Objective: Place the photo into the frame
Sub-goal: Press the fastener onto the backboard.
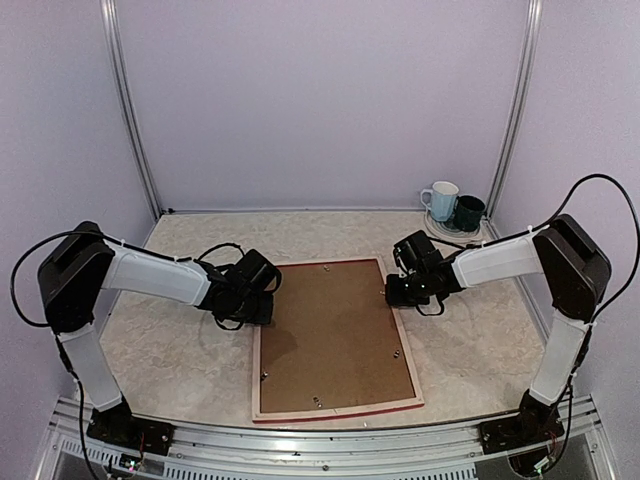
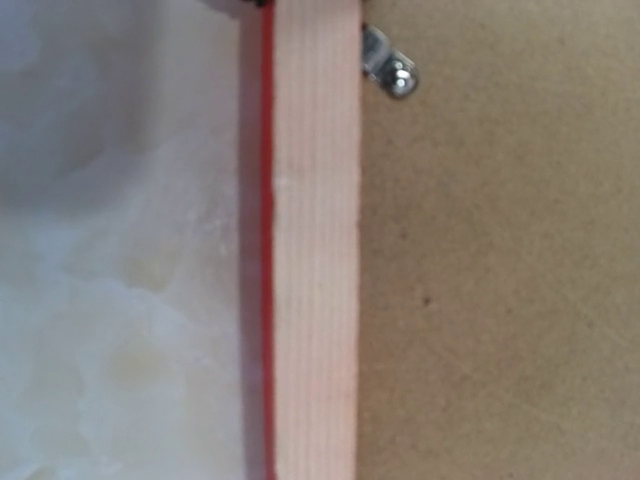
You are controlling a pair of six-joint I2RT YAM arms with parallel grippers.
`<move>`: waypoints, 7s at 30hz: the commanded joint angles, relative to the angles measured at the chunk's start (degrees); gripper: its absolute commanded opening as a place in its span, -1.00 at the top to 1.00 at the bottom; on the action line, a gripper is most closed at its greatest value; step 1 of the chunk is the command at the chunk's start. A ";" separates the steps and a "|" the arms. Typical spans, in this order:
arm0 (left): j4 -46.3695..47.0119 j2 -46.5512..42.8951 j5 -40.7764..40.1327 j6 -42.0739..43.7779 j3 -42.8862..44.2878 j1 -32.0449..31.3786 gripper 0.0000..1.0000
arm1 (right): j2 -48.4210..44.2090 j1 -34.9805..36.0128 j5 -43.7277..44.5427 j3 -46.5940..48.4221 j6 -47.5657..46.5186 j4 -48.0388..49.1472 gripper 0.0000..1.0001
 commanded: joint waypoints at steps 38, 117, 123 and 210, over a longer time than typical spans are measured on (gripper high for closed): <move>-6.09 -9.43 -2.07 -1.36 1.25 -1.80 -0.28 | -11.29 0.88 -8.98 2.81 -5.28 -5.38 -0.12; -10.72 -16.26 1.77 -14.44 -16.57 -17.21 0.74 | -16.04 9.44 -4.43 -18.96 -3.63 -1.75 0.14; -10.50 -16.44 -1.61 -17.31 -15.88 -17.25 0.84 | -16.13 9.49 -4.36 -18.58 -3.78 -1.93 0.14; 1.39 4.58 5.77 -4.43 16.63 -23.49 0.04 | -17.35 10.07 -6.63 -14.05 -4.22 -7.28 -0.14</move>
